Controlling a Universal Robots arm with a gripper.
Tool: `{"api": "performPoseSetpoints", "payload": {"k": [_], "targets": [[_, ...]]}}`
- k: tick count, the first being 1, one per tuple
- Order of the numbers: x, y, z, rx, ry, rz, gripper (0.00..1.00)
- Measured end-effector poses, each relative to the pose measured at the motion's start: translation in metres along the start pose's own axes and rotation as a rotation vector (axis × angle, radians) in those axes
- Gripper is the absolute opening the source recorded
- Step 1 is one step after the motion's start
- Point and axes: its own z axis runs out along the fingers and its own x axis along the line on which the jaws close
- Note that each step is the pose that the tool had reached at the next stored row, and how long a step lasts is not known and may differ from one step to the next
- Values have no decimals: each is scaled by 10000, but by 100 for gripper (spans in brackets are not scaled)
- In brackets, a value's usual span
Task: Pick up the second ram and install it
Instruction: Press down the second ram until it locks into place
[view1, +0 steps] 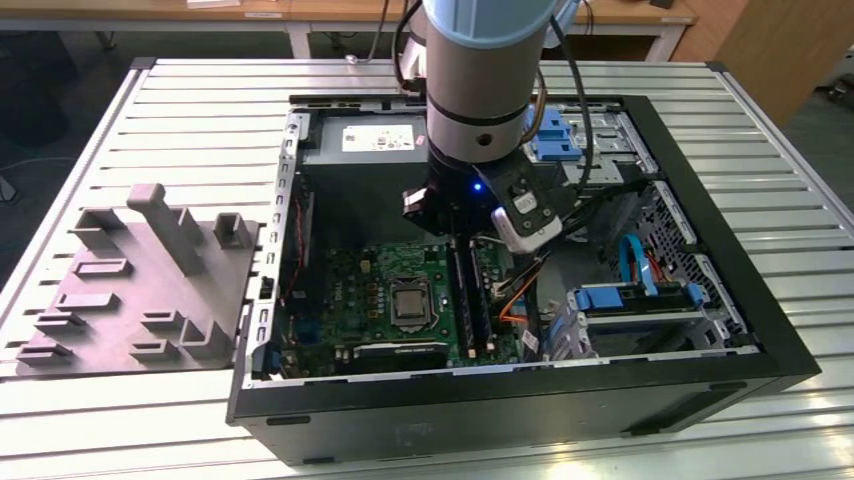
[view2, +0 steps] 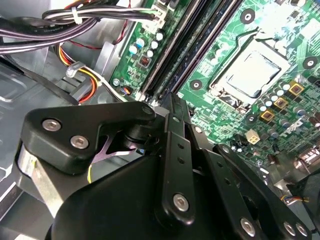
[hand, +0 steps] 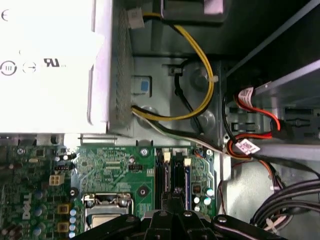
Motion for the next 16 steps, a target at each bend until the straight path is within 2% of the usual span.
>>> {"api": "performPoseSetpoints", "payload": {"k": [16], "targets": [[-9,0,30,-2,8,2,10]]}}
